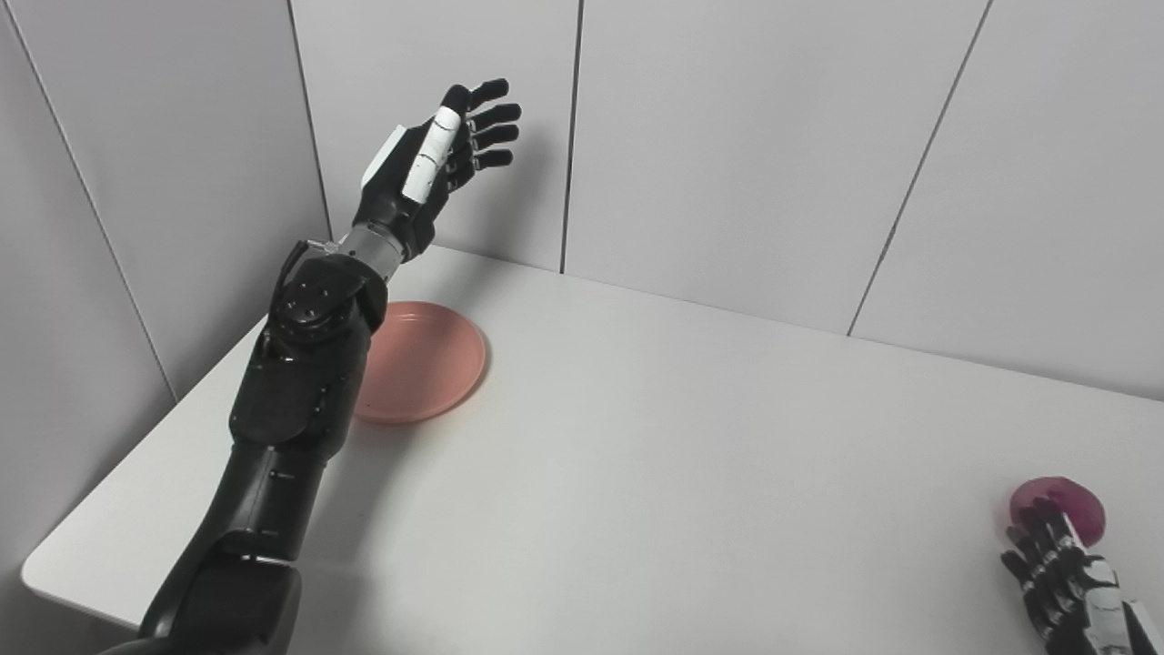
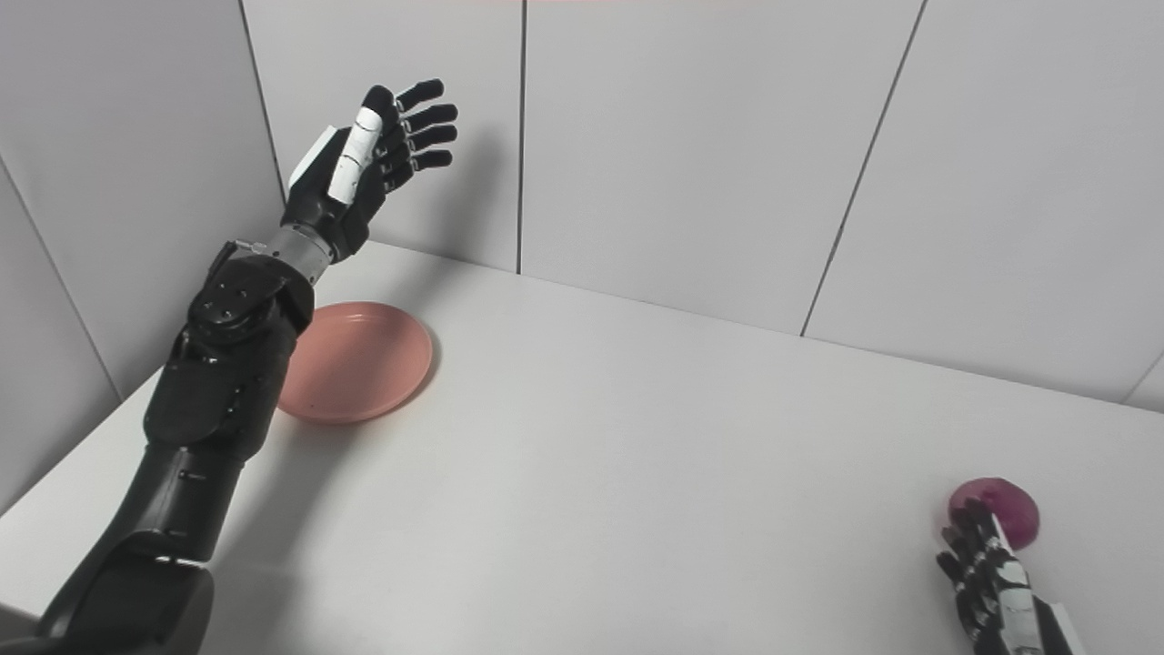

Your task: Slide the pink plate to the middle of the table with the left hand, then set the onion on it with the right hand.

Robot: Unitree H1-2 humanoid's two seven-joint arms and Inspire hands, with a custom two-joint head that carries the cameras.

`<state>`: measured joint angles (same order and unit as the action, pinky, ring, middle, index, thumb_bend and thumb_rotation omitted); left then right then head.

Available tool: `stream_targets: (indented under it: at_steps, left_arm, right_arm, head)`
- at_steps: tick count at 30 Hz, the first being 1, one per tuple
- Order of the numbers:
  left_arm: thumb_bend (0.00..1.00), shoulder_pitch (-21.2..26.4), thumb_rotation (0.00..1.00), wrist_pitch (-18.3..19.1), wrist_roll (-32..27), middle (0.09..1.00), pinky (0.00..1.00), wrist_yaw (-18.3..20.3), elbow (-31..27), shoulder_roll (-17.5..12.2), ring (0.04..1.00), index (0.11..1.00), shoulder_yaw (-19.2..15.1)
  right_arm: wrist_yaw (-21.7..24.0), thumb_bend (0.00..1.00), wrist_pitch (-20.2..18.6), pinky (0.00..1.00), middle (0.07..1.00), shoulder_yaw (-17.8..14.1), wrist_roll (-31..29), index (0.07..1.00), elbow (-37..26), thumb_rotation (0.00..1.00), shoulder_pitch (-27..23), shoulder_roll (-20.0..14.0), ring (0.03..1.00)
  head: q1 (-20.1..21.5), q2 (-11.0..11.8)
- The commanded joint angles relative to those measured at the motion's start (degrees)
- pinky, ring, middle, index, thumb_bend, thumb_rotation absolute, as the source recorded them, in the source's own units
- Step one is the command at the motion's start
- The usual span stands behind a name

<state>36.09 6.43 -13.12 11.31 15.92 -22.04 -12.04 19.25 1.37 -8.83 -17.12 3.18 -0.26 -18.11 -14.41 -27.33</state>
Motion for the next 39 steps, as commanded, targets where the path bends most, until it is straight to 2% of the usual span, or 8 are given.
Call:
stream_targets:
  at_steps: [1,6,9,15,26,33,36,39]
  left_arm:
    - [0.82,4.01,0.93,-4.87,-0.2,0.847,0.79,0.06,2.52,-2.34,0.843,0.827,-1.26]
    - [0.86,5.82,0.9,-9.27,-0.56,0.828,0.77,-1.46,12.61,-3.8,0.828,0.824,-4.0]
    - [0.84,5.97,0.92,-10.62,-0.62,0.84,0.77,-2.71,16.29,-4.01,0.837,0.848,-5.36]
    - [0.83,5.95,0.93,-13.59,-1.24,0.828,0.81,-3.26,23.59,-5.06,0.842,0.828,-7.4]
    - [0.81,3.5,0.93,-13.0,-1.32,0.855,0.85,-4.55,29.92,-7.3,0.877,0.865,-8.54]
    - [0.77,0.07,0.95,-11.07,-1.02,0.864,0.89,-6.26,29.41,-8.12,0.875,0.866,-8.43]
    - [0.77,-1.64,0.96,-9.99,-1.92,0.864,0.89,-5.12,28.85,-8.69,0.872,0.873,-8.64]
    - [0.84,-2.03,0.92,-12.09,-2.42,0.846,0.85,-3.33,33.43,-9.54,0.851,0.854,-8.67]
  right_arm:
    - [0.68,0.86,1.73,1.0,1.0,0.28,-0.62,1.0,1.23,1.0,-0.12,0.32,1.0]
    - [1.03,0.85,1.83,1.0,1.0,0.1,-0.94,1.0,1.7,1.0,-0.15,0.06,1.0]
    - [1.01,0.86,1.59,1.0,1.0,0.07,-0.99,1.0,1.43,1.0,0.0,-0.06,1.0]
    - [0.88,0.86,1.55,1.0,1.0,0.09,-0.79,1.0,1.23,1.0,0.12,-0.27,1.0]
    - [0.67,0.86,0.7,1.0,1.0,0.0,-0.95,1.0,0.72,1.0,0.07,-0.36,1.0]
    - [0.41,0.87,0.33,1.0,1.0,0.0,-0.8,1.0,0.36,1.0,0.12,-0.37,1.0]
    - [0.59,0.87,0.82,1.0,1.0,0.05,-0.73,1.0,0.77,1.0,-0.13,-0.4,1.0]
    - [0.66,0.87,0.33,1.0,1.0,0.09,-0.83,1.0,0.68,1.0,-0.19,-0.54,1.0]
  head:
    - [-0.05,-0.04]
    - [-0.16,-0.07]
    - [-0.22,-0.3]
    - [-0.39,-0.61]
    - [-0.62,-1.05]
    - [-0.74,-1.2]
    - [-0.86,-1.22]
    - [-0.76,-1.33]
